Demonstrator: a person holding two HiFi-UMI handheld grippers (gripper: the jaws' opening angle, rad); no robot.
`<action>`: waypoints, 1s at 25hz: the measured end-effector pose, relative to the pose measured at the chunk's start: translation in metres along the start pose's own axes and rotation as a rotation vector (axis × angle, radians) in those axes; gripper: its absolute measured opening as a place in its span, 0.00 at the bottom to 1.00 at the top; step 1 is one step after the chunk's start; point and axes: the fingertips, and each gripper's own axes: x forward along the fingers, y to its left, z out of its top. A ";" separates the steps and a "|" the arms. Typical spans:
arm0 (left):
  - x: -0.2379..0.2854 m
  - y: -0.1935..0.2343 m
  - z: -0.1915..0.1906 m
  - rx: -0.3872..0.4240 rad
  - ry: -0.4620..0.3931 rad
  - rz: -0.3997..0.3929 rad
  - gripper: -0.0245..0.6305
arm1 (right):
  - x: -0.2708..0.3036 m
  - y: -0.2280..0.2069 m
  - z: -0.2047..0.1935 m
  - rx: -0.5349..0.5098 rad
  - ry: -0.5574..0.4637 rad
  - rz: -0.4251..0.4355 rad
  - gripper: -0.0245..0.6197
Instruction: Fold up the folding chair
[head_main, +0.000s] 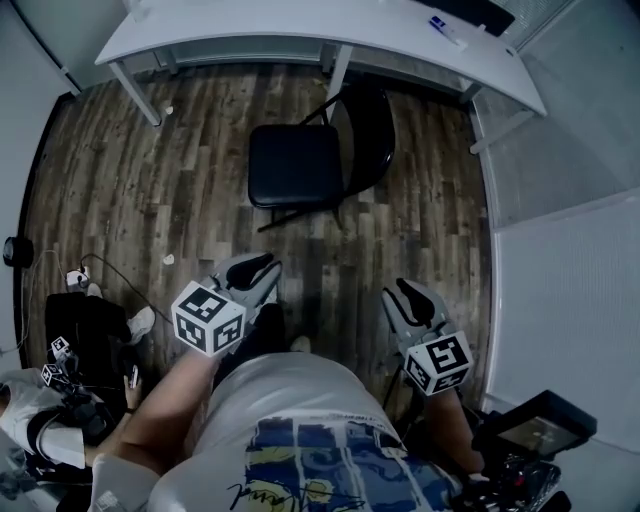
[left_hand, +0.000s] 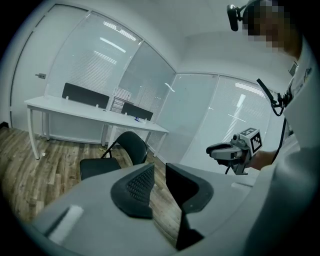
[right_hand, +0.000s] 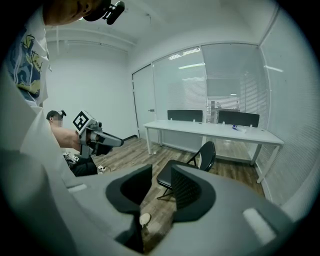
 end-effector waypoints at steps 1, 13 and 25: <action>0.002 0.008 0.003 -0.003 0.003 -0.002 0.15 | 0.007 -0.003 0.006 -0.001 0.002 -0.003 0.20; 0.028 0.108 0.038 -0.065 0.007 -0.068 0.20 | 0.099 -0.029 0.065 0.010 0.042 -0.063 0.20; 0.047 0.171 0.037 -0.109 0.021 -0.079 0.20 | 0.155 -0.053 0.087 -0.001 0.087 -0.106 0.20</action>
